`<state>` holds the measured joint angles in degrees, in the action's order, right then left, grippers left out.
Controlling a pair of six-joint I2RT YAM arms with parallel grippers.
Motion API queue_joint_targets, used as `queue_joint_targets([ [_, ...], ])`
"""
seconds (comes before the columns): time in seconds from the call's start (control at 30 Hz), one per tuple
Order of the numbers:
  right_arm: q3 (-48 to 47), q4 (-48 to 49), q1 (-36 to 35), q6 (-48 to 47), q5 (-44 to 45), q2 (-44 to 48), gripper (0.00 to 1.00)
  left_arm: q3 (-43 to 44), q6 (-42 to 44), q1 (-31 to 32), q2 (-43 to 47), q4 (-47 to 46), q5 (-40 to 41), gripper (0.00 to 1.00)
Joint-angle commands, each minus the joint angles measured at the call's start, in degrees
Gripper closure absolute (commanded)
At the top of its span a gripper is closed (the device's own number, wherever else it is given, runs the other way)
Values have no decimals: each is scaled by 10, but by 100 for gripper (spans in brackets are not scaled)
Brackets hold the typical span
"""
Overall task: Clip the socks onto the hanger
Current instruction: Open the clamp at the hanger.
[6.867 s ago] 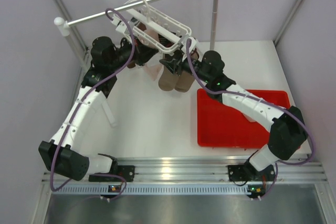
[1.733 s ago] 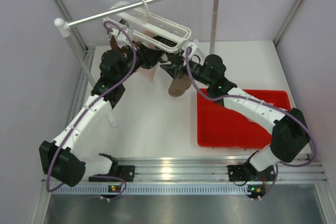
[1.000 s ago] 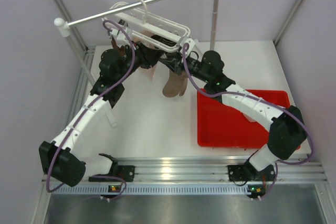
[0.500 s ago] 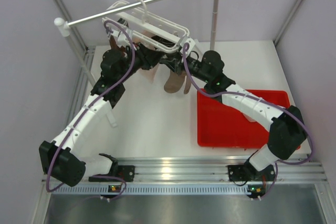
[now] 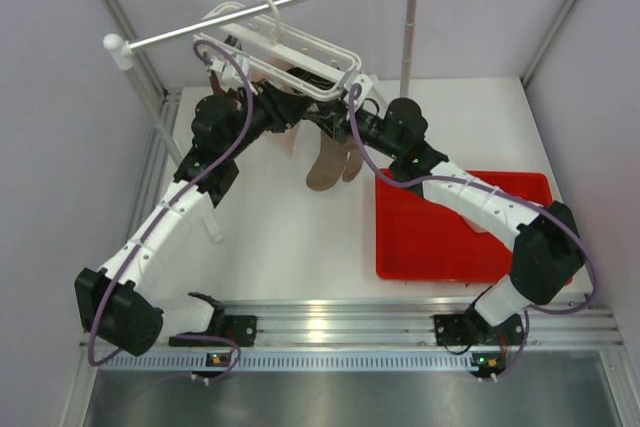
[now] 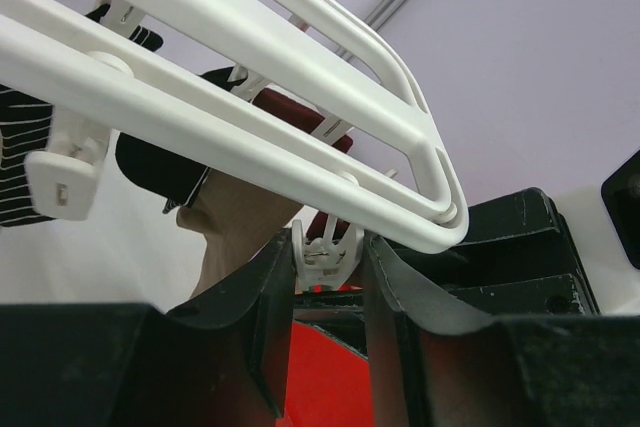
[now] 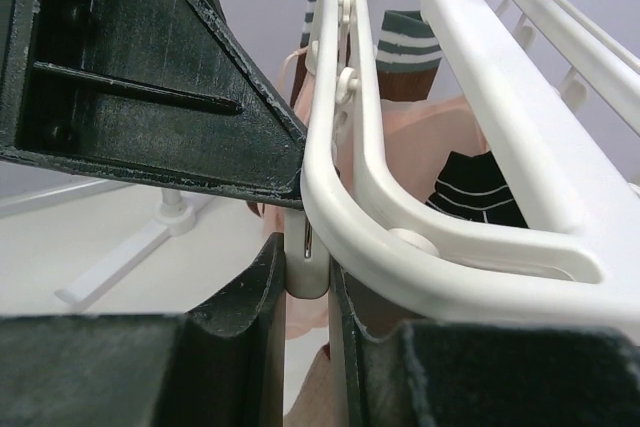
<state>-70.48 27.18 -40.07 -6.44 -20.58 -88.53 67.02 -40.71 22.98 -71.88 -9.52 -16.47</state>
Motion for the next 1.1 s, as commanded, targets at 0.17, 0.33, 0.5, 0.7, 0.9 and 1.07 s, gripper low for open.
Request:
queue_joint_targets([
  [0.17,9,11,-2,-4,-15,25,100,8,-22,-7,0,-48,23,88],
  [0.33,19,-6,-1,-13,-17,35,85,7,-34,-11,-6,-40,14,100],
  [0.5,16,-5,0,-13,-5,33,61,-1,-42,-11,-9,-48,-6,100],
  [0.7,-33,-12,0,-15,-3,10,59,0,-14,-11,-6,-40,-27,100],
  [0.9,-62,-17,0,-18,-4,-9,65,11,28,-11,-4,-23,-40,100],
  [1.07,-73,-32,0,-25,-15,-18,92,14,34,-11,-4,-23,-44,100],
])
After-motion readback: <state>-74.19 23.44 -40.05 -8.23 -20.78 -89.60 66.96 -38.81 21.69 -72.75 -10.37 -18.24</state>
